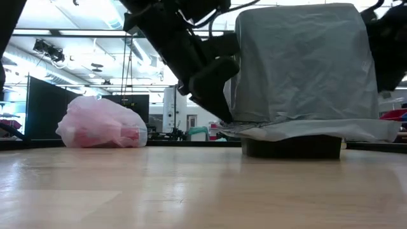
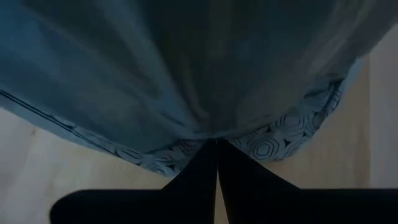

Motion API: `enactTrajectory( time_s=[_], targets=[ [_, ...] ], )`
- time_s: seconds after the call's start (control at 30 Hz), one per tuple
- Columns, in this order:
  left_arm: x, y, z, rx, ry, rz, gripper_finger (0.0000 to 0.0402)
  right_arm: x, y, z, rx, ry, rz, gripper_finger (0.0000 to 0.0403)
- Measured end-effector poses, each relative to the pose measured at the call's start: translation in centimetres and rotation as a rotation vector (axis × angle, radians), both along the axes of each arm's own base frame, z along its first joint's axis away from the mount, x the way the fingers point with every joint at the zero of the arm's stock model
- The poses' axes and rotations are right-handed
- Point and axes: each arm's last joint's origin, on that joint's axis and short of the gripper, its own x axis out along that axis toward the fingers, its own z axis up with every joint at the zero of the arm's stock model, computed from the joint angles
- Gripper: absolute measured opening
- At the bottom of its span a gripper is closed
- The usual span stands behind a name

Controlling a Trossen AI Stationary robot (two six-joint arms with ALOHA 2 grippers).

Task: Place trash/remove bag and relplace
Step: Put the gray trash bag into the trash bin

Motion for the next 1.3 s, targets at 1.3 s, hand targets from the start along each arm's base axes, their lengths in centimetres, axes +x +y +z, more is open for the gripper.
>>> enactTrajectory(
  time_s=[1.3],
  targets=[
    [-10.5, 4.5, 17.6, -0.113, -0.348, 0.096, 0.0005, 1.1, 4.1, 11.8, -0.286, -0.082, -0.099, 0.0000]
  ],
)
